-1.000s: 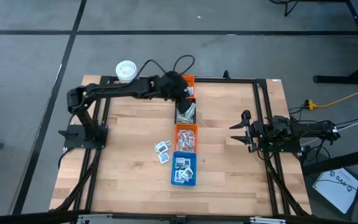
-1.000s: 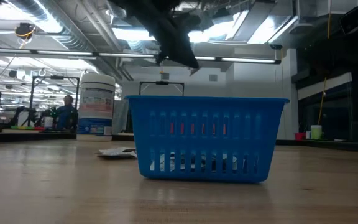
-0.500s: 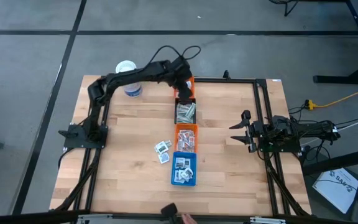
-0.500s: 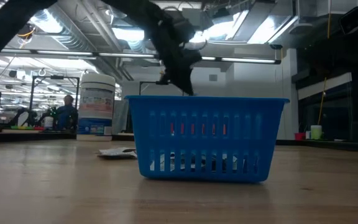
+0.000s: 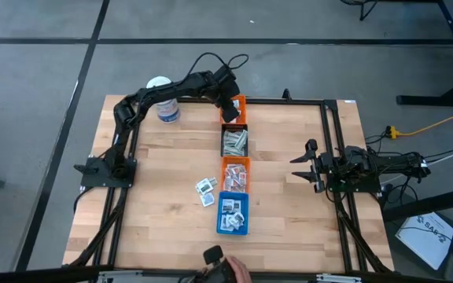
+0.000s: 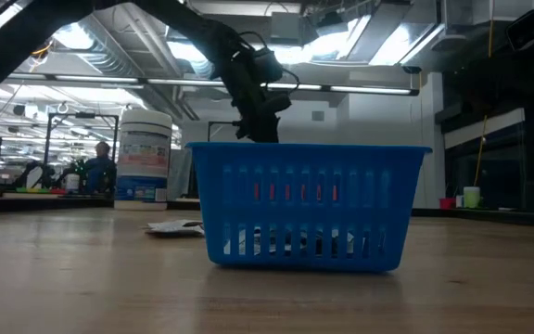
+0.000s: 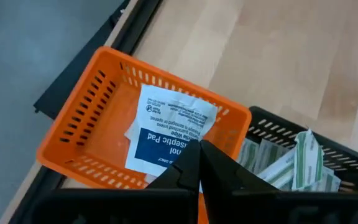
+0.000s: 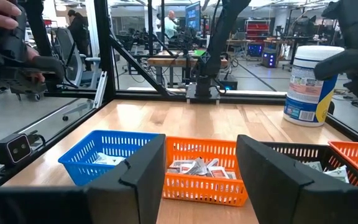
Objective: Pick & Place First Aid Supplies
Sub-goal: Put the blue alcohol pad into the top orange bin, then put the gray towelette pack into the blue bin
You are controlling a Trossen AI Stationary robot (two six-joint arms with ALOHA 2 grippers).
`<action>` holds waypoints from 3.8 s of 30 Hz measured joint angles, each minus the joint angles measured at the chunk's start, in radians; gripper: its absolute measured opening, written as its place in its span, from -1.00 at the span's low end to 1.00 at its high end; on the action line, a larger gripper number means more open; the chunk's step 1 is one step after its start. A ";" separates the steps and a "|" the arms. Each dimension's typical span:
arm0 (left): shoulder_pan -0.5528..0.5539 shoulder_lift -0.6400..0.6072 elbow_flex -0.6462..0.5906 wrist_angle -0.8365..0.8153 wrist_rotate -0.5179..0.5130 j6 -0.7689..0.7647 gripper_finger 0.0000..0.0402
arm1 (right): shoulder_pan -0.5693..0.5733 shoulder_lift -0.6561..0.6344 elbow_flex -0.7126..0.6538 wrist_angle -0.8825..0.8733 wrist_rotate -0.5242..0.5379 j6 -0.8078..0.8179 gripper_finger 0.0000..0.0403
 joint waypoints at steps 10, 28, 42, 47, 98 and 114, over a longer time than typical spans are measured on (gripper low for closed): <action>0.007 0.007 0.000 0.006 -0.006 -0.013 -0.76 | 0.000 0.000 0.000 0.000 0.000 0.000 -0.03; -0.070 -0.059 0.000 0.058 -0.033 0.048 -0.27 | 0.000 0.000 0.000 0.000 0.000 0.000 -0.03; -0.323 -0.191 0.000 0.023 -0.108 0.102 -0.34 | 0.000 0.000 0.000 0.000 0.000 0.000 -0.03; -0.447 -0.201 0.000 -0.045 -0.213 0.133 -0.35 | 0.000 0.000 0.000 0.000 0.000 0.000 -0.03; -0.761 -0.443 -0.559 -0.046 -0.377 0.002 -0.37 | 0.000 0.000 0.000 0.000 0.000 0.000 -0.03; -0.816 -0.443 -0.683 0.067 -0.415 0.004 -0.37 | 0.000 0.000 0.000 0.000 0.000 0.000 -0.03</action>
